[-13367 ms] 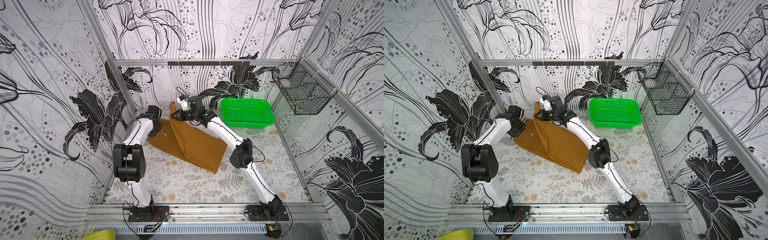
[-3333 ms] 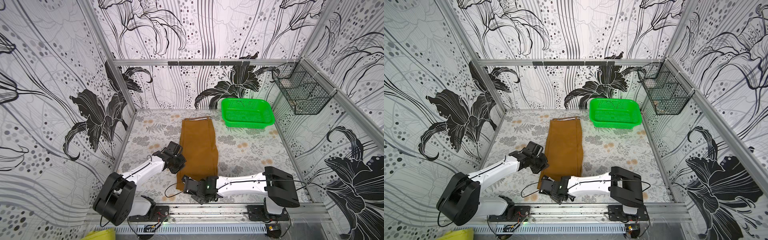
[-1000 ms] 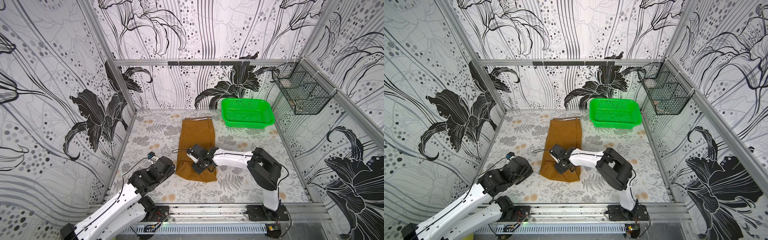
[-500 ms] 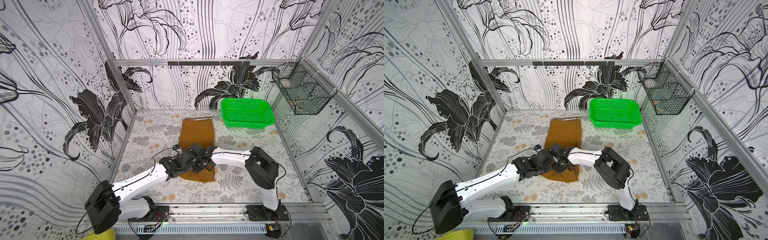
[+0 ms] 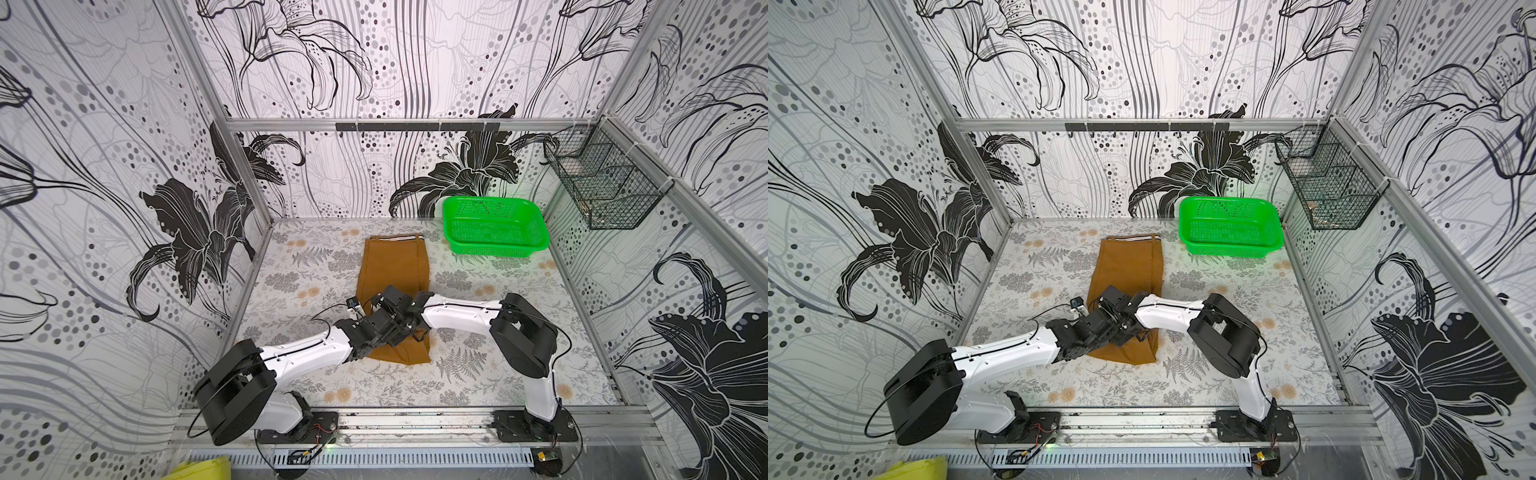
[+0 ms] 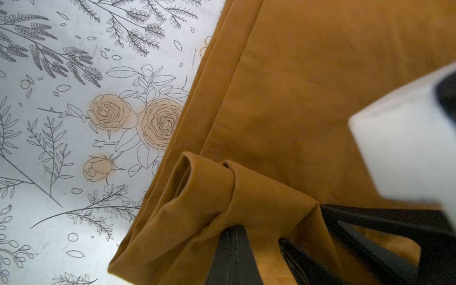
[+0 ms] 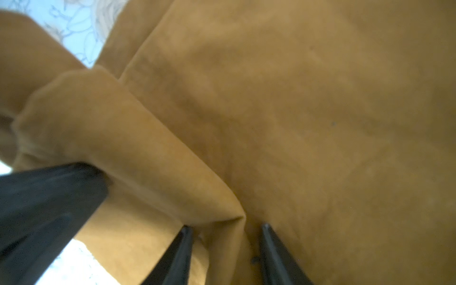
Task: Roll up the long pants
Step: Roll the long pant at the center of the board.
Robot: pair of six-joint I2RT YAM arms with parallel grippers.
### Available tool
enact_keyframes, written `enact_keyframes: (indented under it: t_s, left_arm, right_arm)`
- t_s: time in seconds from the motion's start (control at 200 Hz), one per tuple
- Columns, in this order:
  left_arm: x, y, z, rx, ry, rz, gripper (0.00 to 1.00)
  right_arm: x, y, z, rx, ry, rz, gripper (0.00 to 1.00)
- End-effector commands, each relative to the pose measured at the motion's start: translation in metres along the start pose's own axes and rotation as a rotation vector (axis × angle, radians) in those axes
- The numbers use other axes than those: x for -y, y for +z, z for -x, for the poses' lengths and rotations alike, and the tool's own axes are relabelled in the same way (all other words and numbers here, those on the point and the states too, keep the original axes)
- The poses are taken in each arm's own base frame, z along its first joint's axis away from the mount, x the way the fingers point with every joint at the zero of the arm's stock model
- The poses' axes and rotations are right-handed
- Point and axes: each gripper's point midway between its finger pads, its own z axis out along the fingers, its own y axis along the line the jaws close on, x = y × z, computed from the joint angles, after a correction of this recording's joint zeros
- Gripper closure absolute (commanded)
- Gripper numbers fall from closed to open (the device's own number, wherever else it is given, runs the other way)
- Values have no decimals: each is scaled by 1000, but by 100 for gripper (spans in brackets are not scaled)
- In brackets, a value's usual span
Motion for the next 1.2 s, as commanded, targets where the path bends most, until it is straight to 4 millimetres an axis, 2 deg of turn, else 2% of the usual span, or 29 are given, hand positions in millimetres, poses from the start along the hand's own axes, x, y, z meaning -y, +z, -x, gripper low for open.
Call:
enact_keyframes:
  t_s: [0.0,0.165,0.295,0.385,0.405,0.546,0.636,0.686,0.736,0.811,0.861,0.991,1.091,1.196]
  left_arm:
    - [-48,20,-9,42,-13,173,100]
    - [-69,20,-14,58,-71,238,100]
    - [-78,19,-15,64,-98,247,100]
    - [-77,18,-14,68,-96,244,100]
    - [-77,17,-14,69,-98,242,100]
    - [-75,15,-12,71,-97,232,100]
    - [-71,13,-10,72,-95,215,100]
    - [-68,12,-8,71,-97,201,100]
    - [-64,11,-6,70,-89,191,100]
    - [-58,9,-4,65,-78,174,100]
    - [-55,9,-4,61,-77,166,100]
    - [-48,17,-12,1,-103,108,100]
    - [-44,25,-16,-54,-147,68,100]
    - [-39,27,-15,-79,-153,53,100]
  right_arm:
    - [-8,-6,-7,-28,27,48,47]
    - [1,-35,10,77,115,89,44]
    - [24,-77,26,184,172,70,37]
    - [41,-104,29,230,179,23,34]
    - [42,-120,32,264,174,14,33]
    - [60,-165,23,333,158,-100,35]
    - [62,-183,10,391,157,-111,45]
    - [55,-186,-3,417,132,-105,47]
    - [49,-190,-17,441,82,-167,42]
    - [29,-192,-40,457,-31,-248,38]
    - [15,-193,-54,466,-98,-298,40]
    - [-12,-193,-74,491,-216,-440,41]
    - [-30,-177,-87,446,-328,-545,41]
    - [-52,-144,-96,362,-449,-589,39]
